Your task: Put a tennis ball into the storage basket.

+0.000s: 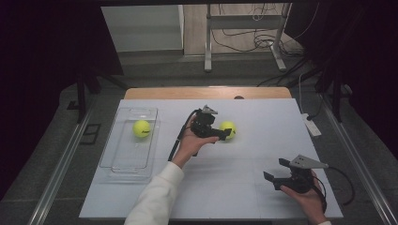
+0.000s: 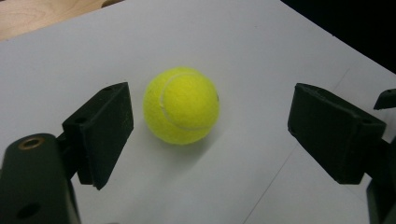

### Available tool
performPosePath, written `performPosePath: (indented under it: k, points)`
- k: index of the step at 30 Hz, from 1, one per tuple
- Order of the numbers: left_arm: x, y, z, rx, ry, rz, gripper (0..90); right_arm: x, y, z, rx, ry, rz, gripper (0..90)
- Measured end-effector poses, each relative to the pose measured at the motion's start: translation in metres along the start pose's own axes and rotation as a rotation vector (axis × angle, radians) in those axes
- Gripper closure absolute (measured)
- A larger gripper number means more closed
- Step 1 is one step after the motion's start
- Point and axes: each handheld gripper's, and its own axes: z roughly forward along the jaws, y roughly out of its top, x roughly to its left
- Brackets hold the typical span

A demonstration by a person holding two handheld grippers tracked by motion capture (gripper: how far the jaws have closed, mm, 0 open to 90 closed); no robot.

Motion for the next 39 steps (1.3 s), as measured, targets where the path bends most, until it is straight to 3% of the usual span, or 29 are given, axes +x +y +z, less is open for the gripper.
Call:
performPosePath:
  k: [16, 27, 39]
  points:
    - [0.002, 0.004, 0.026, 0.079, 0.025, 0.011, 13.2, 0.001, 0.000, 0.000, 0.003, 0.002, -0.002, 13.0]
    - [0.006, 0.004, 0.044, 0.107, 0.040, -0.016, 10.7, 0.001, 0.000, 0.000, 0.005, 0.007, -0.005, 13.0]
    - [0.010, 0.002, 0.056, 0.131, 0.048, -0.018, 10.6, 0.001, -0.001, 0.001, 0.013, 0.014, -0.003, 12.9]
